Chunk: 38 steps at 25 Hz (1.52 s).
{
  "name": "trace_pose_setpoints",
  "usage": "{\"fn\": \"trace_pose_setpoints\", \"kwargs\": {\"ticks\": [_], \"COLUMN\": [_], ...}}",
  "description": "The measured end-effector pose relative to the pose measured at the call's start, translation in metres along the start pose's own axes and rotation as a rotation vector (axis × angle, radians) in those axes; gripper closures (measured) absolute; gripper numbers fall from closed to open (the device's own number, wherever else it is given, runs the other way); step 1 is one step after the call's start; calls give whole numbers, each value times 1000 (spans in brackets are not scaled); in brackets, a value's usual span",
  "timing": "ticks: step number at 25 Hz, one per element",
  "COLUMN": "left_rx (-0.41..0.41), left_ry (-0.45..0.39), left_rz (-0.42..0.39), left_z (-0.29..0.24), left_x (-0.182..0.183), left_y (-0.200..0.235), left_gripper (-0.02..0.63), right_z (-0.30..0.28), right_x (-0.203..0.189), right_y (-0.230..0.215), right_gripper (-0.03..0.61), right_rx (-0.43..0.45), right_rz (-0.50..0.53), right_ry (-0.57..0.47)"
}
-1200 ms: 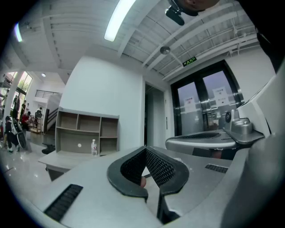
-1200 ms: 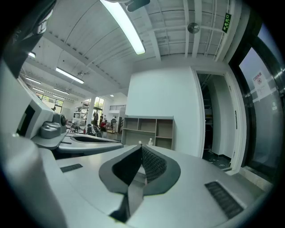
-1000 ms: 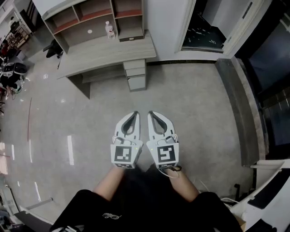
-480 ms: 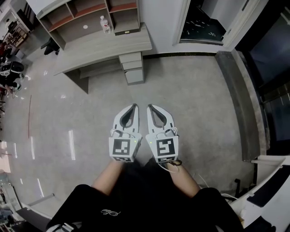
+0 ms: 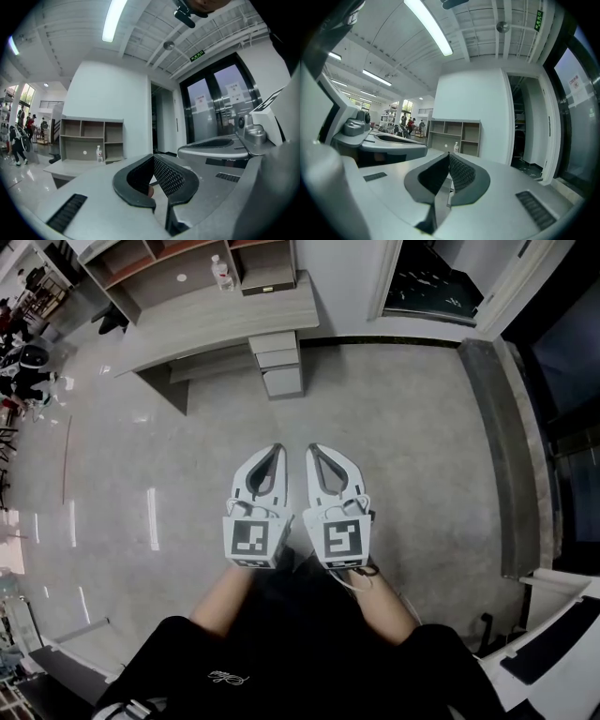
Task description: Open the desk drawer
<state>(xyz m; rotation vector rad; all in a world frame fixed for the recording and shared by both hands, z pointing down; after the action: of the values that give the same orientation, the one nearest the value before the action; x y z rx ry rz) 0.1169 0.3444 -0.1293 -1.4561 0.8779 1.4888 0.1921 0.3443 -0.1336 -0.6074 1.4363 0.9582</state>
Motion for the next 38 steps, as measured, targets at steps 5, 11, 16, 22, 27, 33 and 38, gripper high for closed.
{"fn": "trace_pose_setpoints", "kwargs": {"ticks": [5,11,16,22,27,33,38], "left_rx": [21,4,12,21,59,94,95], "left_ry": [30,12,-44,-5,27,3,7], "left_rz": [8,20,55,68,49,40,50], "left_z": [-9,-44,-94,-129,-146,-159,-170], "left_x": [-15,-30,-26,-45,-61,-63,-73], "left_y": [18,54,98,165,209,234,249], "left_gripper": [607,607,607,607,607,607,607], "right_z": [-26,-78,-144,-213,-250,-284,-305], "right_x": [-14,-23,-24,-42,-49,-51,-58], "right_y": [6,8,-11,-1,8,14,15], "right_gripper": [572,572,572,572,572,572,572], "right_rx": [27,46,30,29,40,94,119], "right_rz": [-40,-14,0,-77,-74,-30,-39], "right_ry": [15,26,12,91,153,174,166]}}
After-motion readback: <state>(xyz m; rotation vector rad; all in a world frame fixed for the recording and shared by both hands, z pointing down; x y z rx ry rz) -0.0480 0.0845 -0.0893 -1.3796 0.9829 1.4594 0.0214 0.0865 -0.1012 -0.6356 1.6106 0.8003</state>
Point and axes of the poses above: the fingertips, and each gripper's own axes: z backward along the fingers, y to its left, x out of its top, the point moved 3 cm from there along z, backward along the fingers, and after that the axes turned 9 degrees about -y, right-handed, at the moved point
